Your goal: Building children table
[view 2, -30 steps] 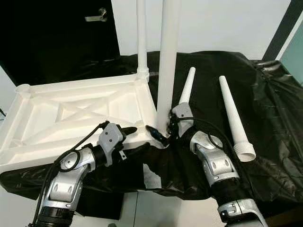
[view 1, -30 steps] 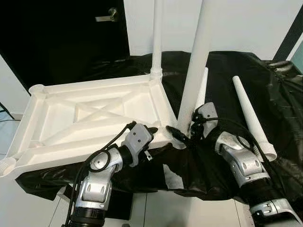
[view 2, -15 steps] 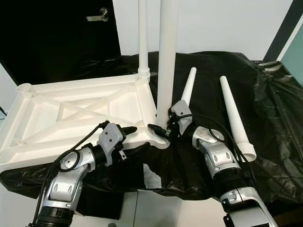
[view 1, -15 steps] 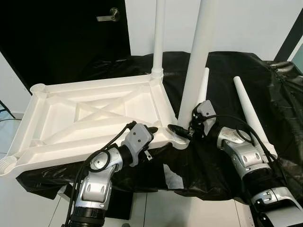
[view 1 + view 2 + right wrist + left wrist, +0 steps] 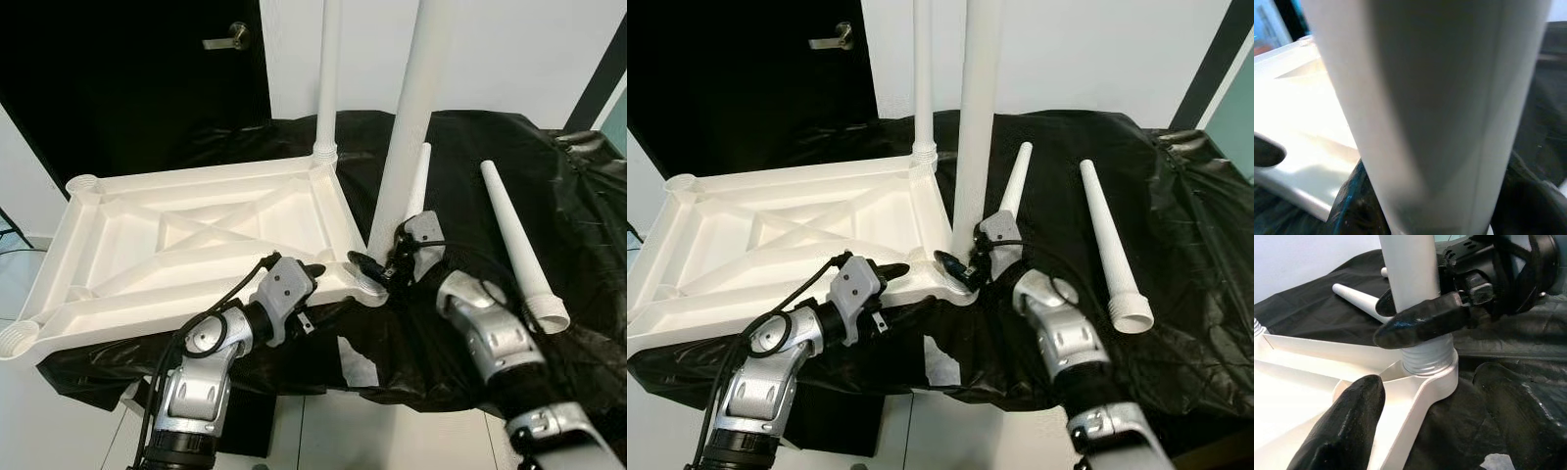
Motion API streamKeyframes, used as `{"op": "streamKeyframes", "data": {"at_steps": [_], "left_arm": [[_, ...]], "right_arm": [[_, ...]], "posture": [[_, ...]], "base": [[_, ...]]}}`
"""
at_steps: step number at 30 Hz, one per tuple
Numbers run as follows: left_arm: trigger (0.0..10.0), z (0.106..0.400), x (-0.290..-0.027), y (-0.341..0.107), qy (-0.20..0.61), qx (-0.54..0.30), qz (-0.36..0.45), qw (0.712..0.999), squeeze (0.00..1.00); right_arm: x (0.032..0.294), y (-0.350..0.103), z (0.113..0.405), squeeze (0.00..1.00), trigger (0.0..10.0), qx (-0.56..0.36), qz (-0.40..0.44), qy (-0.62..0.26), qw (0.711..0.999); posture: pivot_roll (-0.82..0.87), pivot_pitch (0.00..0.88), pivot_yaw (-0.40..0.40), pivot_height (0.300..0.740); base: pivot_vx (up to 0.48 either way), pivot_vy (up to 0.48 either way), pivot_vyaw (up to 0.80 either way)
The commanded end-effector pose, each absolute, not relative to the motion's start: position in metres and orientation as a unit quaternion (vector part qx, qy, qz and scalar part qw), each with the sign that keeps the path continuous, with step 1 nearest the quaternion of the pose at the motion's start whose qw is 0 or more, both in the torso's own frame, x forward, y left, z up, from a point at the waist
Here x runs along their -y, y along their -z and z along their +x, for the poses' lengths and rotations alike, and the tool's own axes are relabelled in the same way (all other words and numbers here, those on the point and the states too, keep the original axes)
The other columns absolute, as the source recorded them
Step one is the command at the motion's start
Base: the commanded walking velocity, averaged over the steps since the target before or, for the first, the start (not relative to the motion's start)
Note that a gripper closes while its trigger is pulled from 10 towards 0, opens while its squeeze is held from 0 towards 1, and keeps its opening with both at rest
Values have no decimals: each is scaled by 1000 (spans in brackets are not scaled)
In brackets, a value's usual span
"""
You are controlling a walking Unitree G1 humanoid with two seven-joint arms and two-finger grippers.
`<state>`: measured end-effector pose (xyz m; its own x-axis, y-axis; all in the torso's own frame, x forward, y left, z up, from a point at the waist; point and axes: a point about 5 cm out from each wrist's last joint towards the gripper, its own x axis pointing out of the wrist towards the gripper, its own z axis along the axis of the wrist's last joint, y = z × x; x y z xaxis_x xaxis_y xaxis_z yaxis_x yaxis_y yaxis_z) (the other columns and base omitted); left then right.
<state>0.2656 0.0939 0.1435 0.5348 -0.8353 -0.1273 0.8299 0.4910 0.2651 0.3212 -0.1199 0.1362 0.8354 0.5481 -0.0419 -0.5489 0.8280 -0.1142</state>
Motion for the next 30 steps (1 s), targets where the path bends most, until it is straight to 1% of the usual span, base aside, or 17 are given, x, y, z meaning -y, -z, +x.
{"op": "streamKeyframes", "data": {"at_steps": [1,3,4,5,6,7,8,9,10,11,12,13,14,18,29,30], "left_arm": [[10000,270,-98,-145,406,19,149,902,0],[10000,270,-97,-144,408,18,148,901,0],[10000,268,-97,-144,410,17,149,900,0],[10000,268,-97,-144,410,17,149,900,0],[10000,268,-97,-144,410,17,149,900,0],[10000,268,-97,-144,410,17,149,900,0],[10000,268,-97,-143,411,16,149,899,0],[10000,268,-97,-143,411,16,149,899,0],[10000,267,-97,-143,411,16,148,899,0],[10000,267,-97,-143,411,16,148,899,0],[10000,267,-97,-143,411,16,148,899,0],[10000,267,-97,-143,411,16,148,899,0],[10000,267,-95,-142,412,16,145,900,0],[10000,265,-92,-141,416,16,142,898,0],[10000,267,-94,-143,418,18,147,896,0],[10000,267,-94,-142,419,17,147,896,0]], "right_arm": [[123,-117,317,0,10000,-49,-52,-256,964],[119,-117,314,0,10000,-47,-44,-241,969],[114,-116,308,0,10000,-45,-33,-215,975],[114,-116,308,0,10000,-45,-33,-215,975],[113,-116,306,0,10000,-45,-29,-194,979],[113,-116,306,0,10000,-45,-29,-194,979],[112,-116,304,0,10000,-44,-26,-169,984],[112,-116,304,0,10000,-44,-26,-169,984],[111,-116,302,0,10000,-42,-16,-135,990],[111,-116,302,0,10000,-42,-16,-135,990],[110,-117,299,0,10000,-40,-10,-106,993],[110,-117,299,0,10000,-40,-10,-106,993],[107,-117,296,0,10000,-39,2,-82,996],[98,-118,291,0,10000,-35,7,-74,997],[96,-121,287,0,10000,-37,14,-54,998],[94,-125,286,0,10000,-27,0,-60,998]], "posture": [[-8,0,1,740],[-9,0,1,740],[-7,0,-3,740],[-7,0,-3,740],[-5,0,-7,740],[-5,0,-7,740],[-5,0,-9,740],[-5,0,-9,740],[-3,0,-14,740],[-3,0,-14,740],[-3,0,-14,740],[-3,0,-14,740],[-6,0,-17,740],[-10,0,-17,740],[-15,0,-7,740],[-21,0,-3,740]], "base": [[0,0,0],[0,0,0],[0,0,0],[0,0,0],[0,0,0],[0,0,0],[0,0,0],[0,0,0],[0,0,0],[0,0,0],[0,0,0],[0,0,0],[0,0,0],[0,0,0],[0,0,0],[0,0,0]]}}
